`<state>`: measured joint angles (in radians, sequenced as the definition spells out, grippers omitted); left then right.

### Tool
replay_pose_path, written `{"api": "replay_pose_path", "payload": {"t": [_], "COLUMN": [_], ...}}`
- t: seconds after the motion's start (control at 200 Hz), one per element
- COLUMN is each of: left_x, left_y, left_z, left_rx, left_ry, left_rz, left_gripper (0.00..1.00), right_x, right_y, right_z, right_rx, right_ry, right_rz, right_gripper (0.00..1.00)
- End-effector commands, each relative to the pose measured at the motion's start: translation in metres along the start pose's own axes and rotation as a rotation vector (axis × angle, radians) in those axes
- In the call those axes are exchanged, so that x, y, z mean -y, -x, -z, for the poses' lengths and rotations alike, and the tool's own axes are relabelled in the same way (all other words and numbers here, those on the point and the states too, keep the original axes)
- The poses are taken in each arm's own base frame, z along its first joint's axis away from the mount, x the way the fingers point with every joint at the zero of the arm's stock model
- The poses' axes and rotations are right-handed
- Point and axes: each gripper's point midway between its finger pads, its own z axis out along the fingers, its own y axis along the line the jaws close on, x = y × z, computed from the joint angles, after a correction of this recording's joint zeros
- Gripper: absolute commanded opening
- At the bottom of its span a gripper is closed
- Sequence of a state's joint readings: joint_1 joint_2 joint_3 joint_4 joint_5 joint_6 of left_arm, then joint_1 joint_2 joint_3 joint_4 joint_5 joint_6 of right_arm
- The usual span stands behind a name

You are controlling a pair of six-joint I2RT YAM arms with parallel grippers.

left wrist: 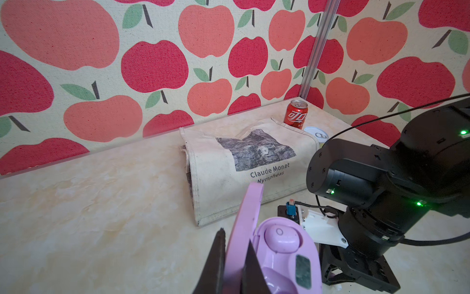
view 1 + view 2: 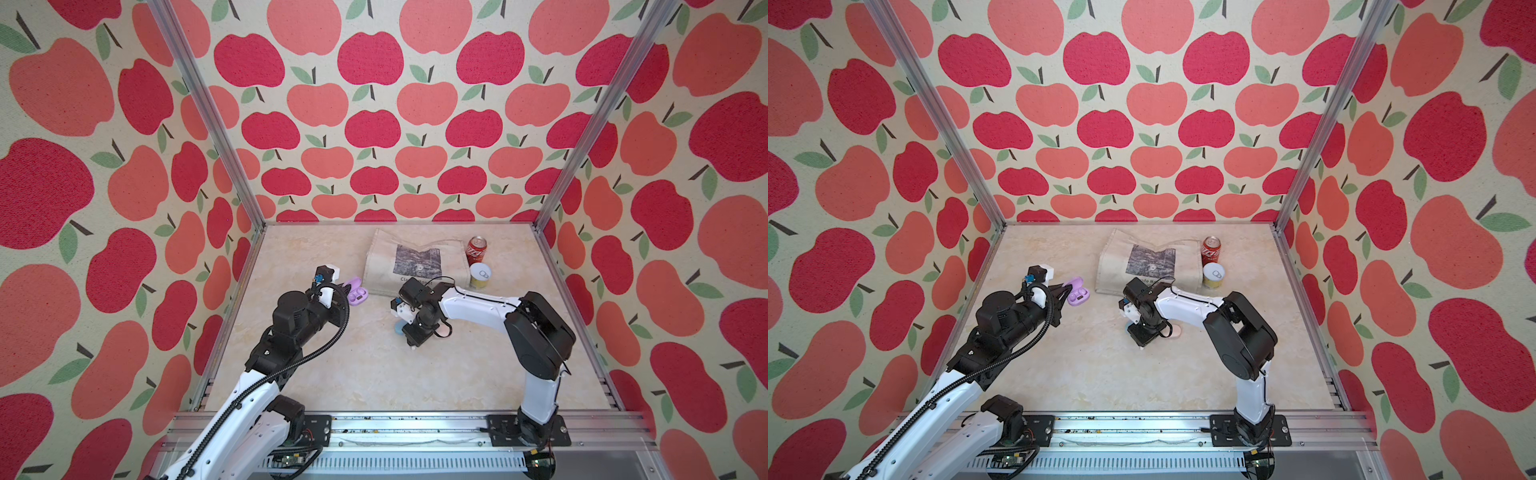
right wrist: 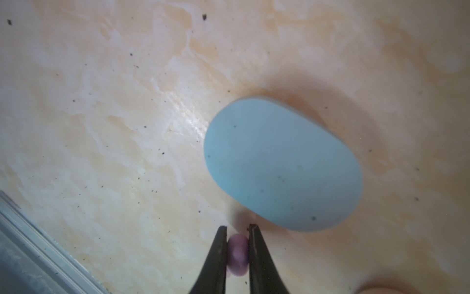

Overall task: Insert wireless bluetooth earbuds into charging case
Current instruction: Pick up the wireless bluetooth earbud from the center of the table, then insert the wireless bluetooth earbud into the charging case.

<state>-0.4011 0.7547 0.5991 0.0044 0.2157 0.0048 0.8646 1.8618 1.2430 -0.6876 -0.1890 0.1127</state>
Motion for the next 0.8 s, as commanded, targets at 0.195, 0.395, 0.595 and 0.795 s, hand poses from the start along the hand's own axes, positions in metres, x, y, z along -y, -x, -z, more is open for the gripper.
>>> {"api": "replay_pose_path", "payload": {"t": [0.195,0.395,0.595,0.795], "left_x": [0.012,0.017,0.022,0.027], "left_y": [0.002,0.000,-0.002,-0.001], "left_z": [-0.039,-0.068,-0.084,-0.088], "left_rx": [0.042,0.037,0.019,0.016], "left_ry": [-0.047,-0.051,-0.051,-0.063], "left_rz": [-0.091,-0.096,-0.114,-0.112], "left_gripper": [0.00,0.00,0.00,0.00], "right_x": [-0.011,-0.032,-0.048,-0.057], "right_y": [0.037,0.078,0.105,0.123], "right_z": [0.095,0.146,0.171,0.174], "right_rx": [0.210,0.362,0.467,0.504], "right_ry": [0.074,0.153,0.226,0.257], "right_rz": [-0.091,-0.110,-0.139,-0.144], "right_gripper": [0.14,0.14,0.14,0.14]}}
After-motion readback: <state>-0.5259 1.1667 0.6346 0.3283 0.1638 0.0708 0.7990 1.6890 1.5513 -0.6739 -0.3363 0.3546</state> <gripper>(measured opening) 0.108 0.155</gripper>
